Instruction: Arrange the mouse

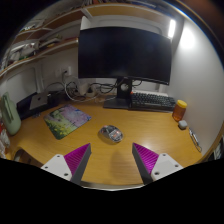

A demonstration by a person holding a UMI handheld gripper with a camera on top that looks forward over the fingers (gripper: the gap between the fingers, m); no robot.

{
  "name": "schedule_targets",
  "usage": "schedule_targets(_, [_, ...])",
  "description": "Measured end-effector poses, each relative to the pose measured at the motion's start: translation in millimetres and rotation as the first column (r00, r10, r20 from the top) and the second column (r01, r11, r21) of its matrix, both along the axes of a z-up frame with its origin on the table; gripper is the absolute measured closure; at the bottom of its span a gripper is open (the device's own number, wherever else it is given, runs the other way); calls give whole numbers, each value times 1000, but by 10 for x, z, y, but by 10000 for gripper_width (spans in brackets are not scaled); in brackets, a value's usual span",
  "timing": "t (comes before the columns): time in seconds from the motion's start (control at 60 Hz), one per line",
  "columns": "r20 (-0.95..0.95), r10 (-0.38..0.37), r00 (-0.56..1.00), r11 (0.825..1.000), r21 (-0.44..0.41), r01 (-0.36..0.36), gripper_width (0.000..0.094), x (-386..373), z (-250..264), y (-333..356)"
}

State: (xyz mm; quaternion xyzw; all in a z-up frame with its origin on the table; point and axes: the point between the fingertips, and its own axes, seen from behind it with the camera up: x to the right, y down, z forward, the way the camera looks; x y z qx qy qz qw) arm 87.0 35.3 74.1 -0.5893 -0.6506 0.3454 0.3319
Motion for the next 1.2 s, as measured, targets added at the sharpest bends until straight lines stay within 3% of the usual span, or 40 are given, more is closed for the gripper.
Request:
schedule_targets(0.567, [26,-37,999,998,45,35,74,-1119,-749,80])
schedule_targets(0.9, [44,-84,996,996,38,82,74,-1582,-831,256])
schedule_targets(1.15, [47,-74,996,997,42,72,82,-1713,-855,248])
schedule_targets(1.2, [54,-61,997,998,26,60,295,-1720,-870,193])
